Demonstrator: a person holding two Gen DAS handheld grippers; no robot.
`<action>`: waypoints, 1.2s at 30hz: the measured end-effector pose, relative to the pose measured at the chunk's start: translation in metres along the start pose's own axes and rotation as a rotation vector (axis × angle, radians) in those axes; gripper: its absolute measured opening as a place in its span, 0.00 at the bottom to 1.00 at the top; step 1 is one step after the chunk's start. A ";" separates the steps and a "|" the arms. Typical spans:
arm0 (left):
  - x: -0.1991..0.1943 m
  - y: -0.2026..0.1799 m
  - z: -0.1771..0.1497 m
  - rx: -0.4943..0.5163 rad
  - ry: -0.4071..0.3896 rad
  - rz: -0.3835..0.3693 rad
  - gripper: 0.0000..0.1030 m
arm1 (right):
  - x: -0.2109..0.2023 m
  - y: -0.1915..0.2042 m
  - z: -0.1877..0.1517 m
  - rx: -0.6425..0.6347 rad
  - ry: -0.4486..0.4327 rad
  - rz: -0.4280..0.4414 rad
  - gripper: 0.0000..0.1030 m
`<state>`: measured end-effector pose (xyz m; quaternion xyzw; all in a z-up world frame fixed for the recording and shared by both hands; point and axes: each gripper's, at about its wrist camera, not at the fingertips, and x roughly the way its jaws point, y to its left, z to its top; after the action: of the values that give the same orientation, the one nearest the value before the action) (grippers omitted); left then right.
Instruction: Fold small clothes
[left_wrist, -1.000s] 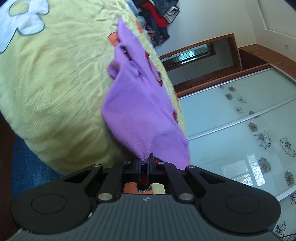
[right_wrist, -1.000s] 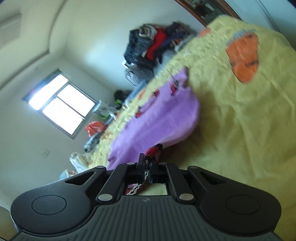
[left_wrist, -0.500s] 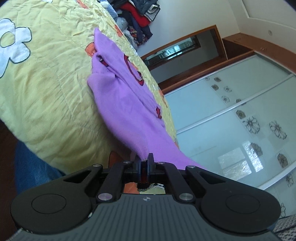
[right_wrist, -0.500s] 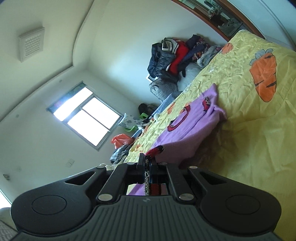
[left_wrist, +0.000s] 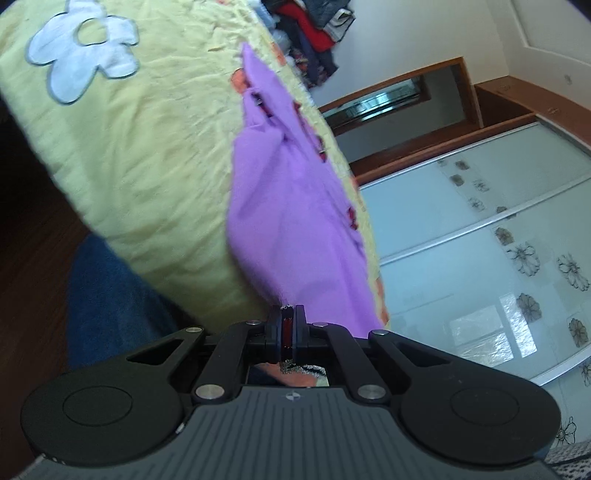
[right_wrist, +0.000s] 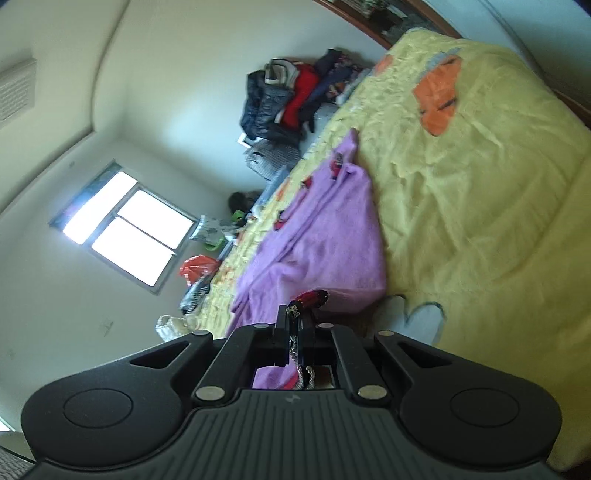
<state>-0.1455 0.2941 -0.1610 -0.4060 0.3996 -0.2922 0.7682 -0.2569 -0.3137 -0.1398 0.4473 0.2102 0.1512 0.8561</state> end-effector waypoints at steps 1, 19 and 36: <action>0.003 -0.003 0.002 0.010 -0.009 -0.011 0.04 | 0.002 0.005 0.003 -0.022 -0.003 0.010 0.04; 0.057 -0.024 0.081 0.044 -0.134 -0.038 0.04 | 0.070 0.017 0.095 -0.196 -0.005 -0.025 0.04; 0.061 0.000 0.076 -0.026 -0.109 0.041 0.04 | 0.144 0.003 0.078 -0.736 0.379 -0.127 0.44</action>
<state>-0.0496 0.2765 -0.1577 -0.4230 0.3690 -0.2484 0.7894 -0.0938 -0.3022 -0.1297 0.0620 0.3231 0.2430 0.9125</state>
